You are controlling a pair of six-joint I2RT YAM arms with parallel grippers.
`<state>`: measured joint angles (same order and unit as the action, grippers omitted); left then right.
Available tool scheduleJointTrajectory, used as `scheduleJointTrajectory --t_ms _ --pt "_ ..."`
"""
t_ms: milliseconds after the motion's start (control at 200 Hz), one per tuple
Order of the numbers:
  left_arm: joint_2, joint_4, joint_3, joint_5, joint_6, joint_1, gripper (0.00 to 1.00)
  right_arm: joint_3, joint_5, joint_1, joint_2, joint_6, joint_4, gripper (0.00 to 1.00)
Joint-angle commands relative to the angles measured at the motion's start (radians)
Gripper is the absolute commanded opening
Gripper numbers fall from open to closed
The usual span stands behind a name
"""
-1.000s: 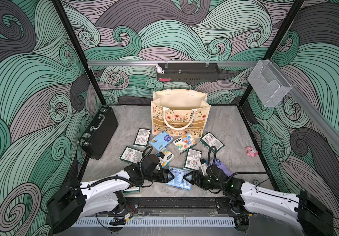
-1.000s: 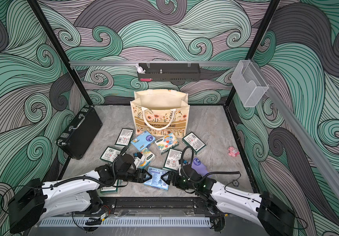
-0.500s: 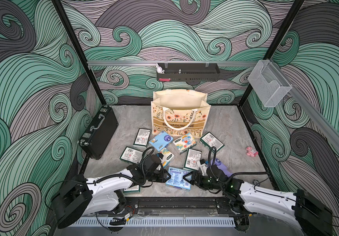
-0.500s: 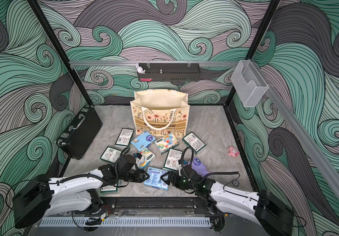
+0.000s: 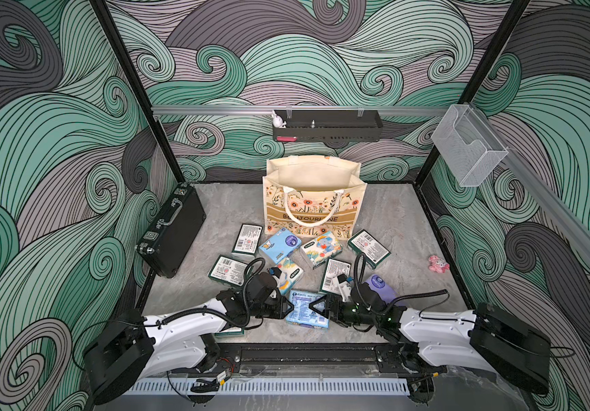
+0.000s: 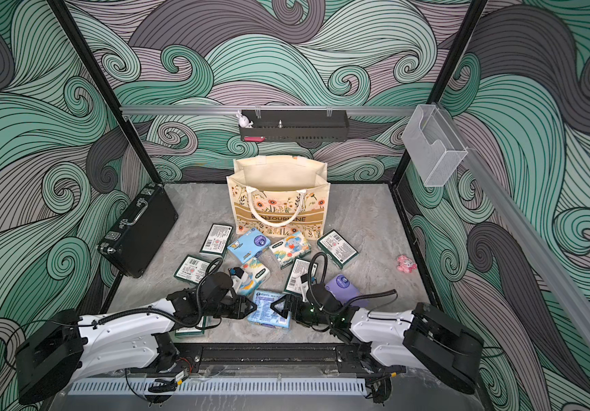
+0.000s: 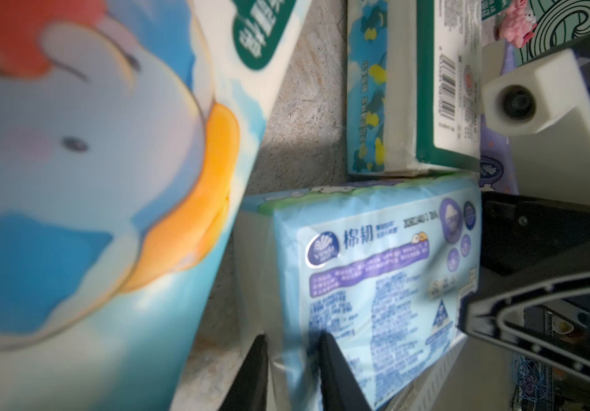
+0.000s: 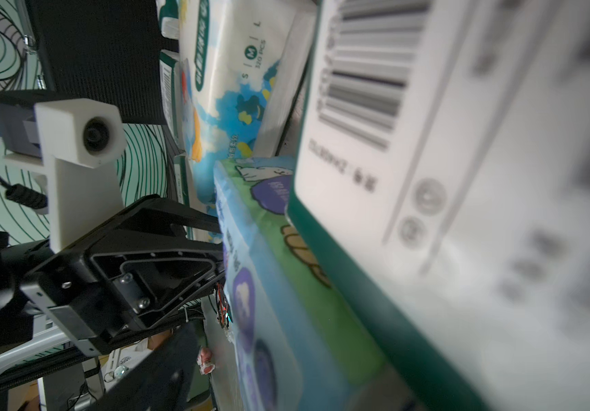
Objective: Put tissues into the canvas bag
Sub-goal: Pick up the pack of facial tissues from the center of the board, then place the pack of facial tissues in the canvas bag.
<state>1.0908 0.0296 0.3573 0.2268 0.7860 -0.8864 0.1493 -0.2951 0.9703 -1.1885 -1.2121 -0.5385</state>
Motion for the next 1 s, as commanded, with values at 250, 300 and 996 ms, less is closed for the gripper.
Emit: scheduleJointTrajectory --t_ms 250,300,996 --pt "-0.097 0.233 0.1 -0.046 -0.041 0.012 0.58 0.082 0.091 -0.002 0.357 0.11 0.454 0.43" --pt "-0.137 0.296 0.145 -0.05 -0.06 0.013 0.65 0.105 0.101 -0.006 0.428 0.133 0.533 0.37" --pt "-0.753 0.775 0.47 -0.257 -0.258 0.02 0.83 1.662 0.093 -0.347 -0.228 0.84 1.343 0.35"
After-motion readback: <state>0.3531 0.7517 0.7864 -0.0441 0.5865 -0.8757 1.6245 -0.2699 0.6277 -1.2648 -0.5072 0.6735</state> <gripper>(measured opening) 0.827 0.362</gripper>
